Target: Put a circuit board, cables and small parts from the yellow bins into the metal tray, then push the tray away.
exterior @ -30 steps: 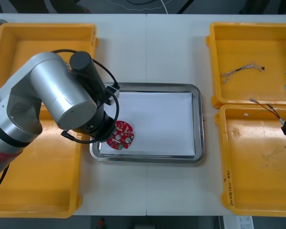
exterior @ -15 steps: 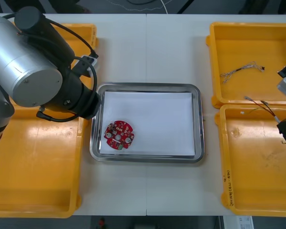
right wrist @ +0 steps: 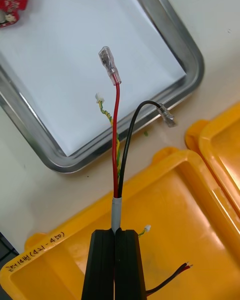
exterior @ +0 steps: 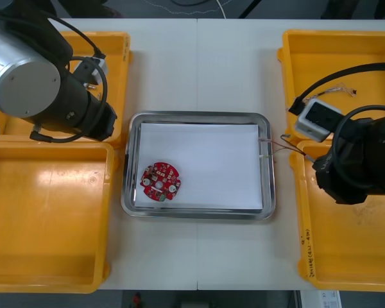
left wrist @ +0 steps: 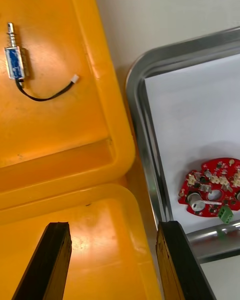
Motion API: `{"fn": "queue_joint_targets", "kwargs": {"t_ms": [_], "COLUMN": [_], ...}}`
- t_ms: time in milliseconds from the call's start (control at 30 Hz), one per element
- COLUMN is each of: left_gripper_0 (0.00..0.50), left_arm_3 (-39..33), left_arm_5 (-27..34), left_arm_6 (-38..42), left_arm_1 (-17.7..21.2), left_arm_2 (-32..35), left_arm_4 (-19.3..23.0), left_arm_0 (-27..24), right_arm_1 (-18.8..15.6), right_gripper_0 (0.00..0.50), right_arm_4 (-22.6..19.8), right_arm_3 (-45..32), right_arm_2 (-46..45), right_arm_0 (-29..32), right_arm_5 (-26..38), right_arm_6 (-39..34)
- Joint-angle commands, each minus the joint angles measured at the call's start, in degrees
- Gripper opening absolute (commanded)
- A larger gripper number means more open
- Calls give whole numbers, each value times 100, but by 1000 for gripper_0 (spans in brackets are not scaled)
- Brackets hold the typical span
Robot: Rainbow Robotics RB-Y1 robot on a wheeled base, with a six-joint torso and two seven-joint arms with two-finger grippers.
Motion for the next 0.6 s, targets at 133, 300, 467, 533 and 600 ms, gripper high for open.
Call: {"fn": "queue_joint_targets", "kwargs": {"t_ms": [133,300,467,533,600], "left_gripper_0": [500,500,500,500,500], "left_arm_3": [585,1077,1578,1868,2106], "left_arm_5": [19,-218,-675,-860,-974], "left_arm_6": [426,417,434,470,496], "left_arm_1": [198,189,198,189,180], "left_arm_2": [529,740,775,801,836], "left_arm_4": [-104,-254,-561,-684,-737], "left_arm_0": [-600,-785,-882,-961,-1049], "right_arm_1": [-262,-254,-7,160,309], "right_gripper_0": [0,0,0,0,0], "right_arm_4": [322,744,1368,1605,1676], "right_arm_3": [141,308,511,722,932], "right_arm_2": [1304,2148,2798,3000,3053], "right_arm_0": [-814,-1166,-1403,-1509,-1544], "right_arm_5": [17,17,17,17,17], "right_arm_6": [322,445,876,1166,1324]}}
